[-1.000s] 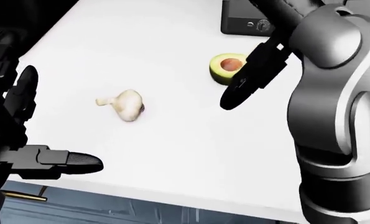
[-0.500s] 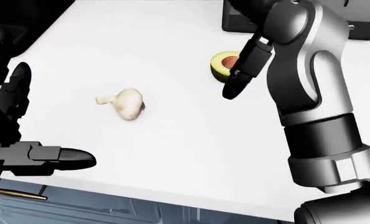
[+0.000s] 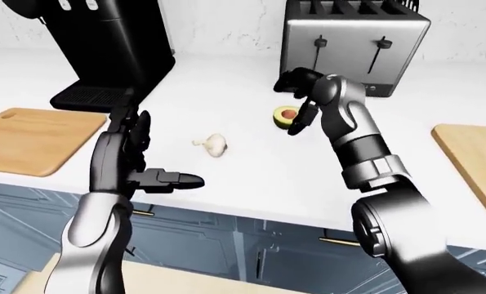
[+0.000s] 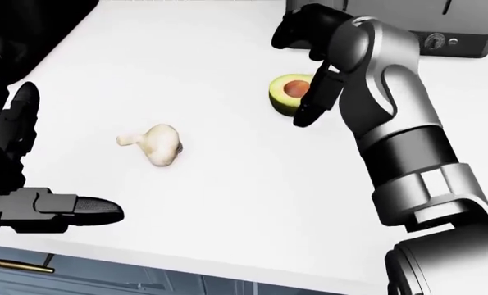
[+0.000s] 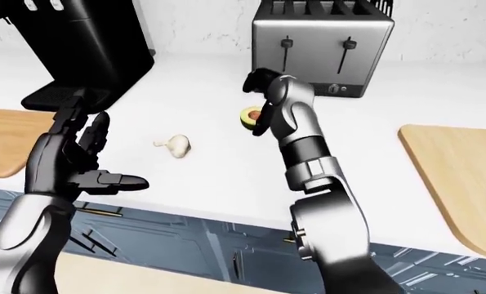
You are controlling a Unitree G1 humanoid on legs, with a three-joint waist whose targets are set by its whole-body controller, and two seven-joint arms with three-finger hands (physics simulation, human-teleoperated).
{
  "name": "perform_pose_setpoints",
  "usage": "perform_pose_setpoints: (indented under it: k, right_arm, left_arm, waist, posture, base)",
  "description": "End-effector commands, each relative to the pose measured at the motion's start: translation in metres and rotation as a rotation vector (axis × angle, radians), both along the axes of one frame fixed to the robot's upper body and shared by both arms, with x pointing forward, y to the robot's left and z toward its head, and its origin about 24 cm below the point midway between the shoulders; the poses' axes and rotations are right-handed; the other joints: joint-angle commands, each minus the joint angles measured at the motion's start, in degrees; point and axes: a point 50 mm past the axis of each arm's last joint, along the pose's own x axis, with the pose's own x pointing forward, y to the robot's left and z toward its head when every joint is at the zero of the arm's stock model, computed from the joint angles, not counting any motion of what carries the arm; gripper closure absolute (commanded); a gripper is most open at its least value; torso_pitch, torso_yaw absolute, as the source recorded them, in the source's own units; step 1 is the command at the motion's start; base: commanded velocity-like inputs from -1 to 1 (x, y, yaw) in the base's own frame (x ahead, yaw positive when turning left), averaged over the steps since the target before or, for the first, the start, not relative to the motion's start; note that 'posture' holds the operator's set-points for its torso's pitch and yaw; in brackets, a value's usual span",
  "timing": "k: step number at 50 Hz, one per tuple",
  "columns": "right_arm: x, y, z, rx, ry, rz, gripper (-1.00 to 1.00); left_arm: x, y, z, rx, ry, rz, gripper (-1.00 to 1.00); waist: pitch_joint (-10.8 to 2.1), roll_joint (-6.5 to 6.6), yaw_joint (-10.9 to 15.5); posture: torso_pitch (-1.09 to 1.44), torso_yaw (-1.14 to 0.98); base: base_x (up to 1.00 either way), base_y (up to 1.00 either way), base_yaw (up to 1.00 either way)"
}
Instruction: Place the avocado and the garlic on separate cutting boards.
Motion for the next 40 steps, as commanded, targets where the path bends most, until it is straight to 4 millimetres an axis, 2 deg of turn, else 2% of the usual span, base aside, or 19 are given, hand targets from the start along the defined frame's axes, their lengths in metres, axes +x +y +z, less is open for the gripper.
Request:
perform_pose_setpoints:
  k: [1, 19, 21, 22, 24, 27, 30, 34, 37, 40]
  right_arm:
    - [-0.001, 0.005, 0.027, -0.017, -0.112, 0.019, -0.46]
    - [0.01, 0.007, -0.001, -0.074, -0.089, -0.002, -0.28]
    - [0.011, 0.006, -0.007, -0.083, -0.075, -0.008, -0.18]
    - [0.011, 0.006, -0.008, -0.085, -0.071, -0.011, -0.05]
    - [0.012, 0.005, -0.009, -0.087, -0.068, -0.014, 0.0]
    - [0.012, 0.004, -0.01, -0.094, -0.066, -0.019, 0.22]
    - [0.012, 0.004, -0.003, -0.098, -0.075, -0.022, 0.36]
    - [0.011, 0.001, 0.009, -0.094, -0.095, -0.026, 0.68]
    - [0.009, -0.002, 0.028, -0.069, -0.13, -0.026, 0.92]
    - [0.004, -0.006, 0.047, -0.048, -0.167, -0.024, 1.0]
  left_arm:
    - [-0.003, -0.001, 0.013, 0.013, -0.075, -0.004, -1.0]
    - [-0.003, 0.003, 0.007, 0.007, -0.07, -0.001, -1.0]
    - [-0.002, 0.003, 0.006, 0.005, -0.069, 0.0, -1.0]
    - [-0.002, 0.004, 0.006, 0.006, -0.068, 0.0, -1.0]
    - [-0.002, 0.005, 0.005, 0.003, -0.067, 0.002, -1.0]
    - [-0.002, 0.005, 0.003, 0.002, -0.066, 0.003, -1.0]
    - [-0.002, 0.005, 0.004, 0.002, -0.067, 0.002, -1.0]
    - [-0.002, 0.005, 0.004, 0.003, -0.068, 0.0, -1.0]
    - [-0.002, 0.004, 0.005, 0.005, -0.069, -0.002, -1.0]
    - [-0.003, 0.001, 0.01, 0.011, -0.074, -0.008, -1.0]
  waist:
    - [-1.51, 0.05, 0.0]
    - [-1.58, 0.14, 0.0]
    - [-1.63, 0.16, 0.0]
    - [-1.64, 0.16, 0.0]
    - [-1.68, 0.15, 0.0]
    - [-1.81, 0.09, 0.1]
    - [-1.91, 0.07, 0.1]
    - [-1.85, 0.01, 0.3]
    - [-1.82, -0.08, 0.4]
    - [-1.75, -0.17, 0.4]
  posture:
    - [0.0, 0.0]
    - [0.0, 0.0]
    - [0.0, 0.0]
    - [0.0, 0.0]
    - [0.0, 0.0]
    - [0.0, 0.0]
    - [0.0, 0.0]
    - [0.0, 0.0]
    - [0.0, 0.0]
    - [0.0, 0.0]
  base:
    - [0.0, 0.0, 0.0]
    - [0.0, 0.0, 0.0]
    - [0.0, 0.0, 0.0]
    - [0.0, 0.0, 0.0]
    - [0.0, 0.0, 0.0]
    - [0.0, 0.0, 0.0]
    - [0.0, 0.0, 0.0]
    - [0.0, 0.0, 0.0]
    - [0.0, 0.0, 0.0]
    - [0.0, 0.0, 0.0]
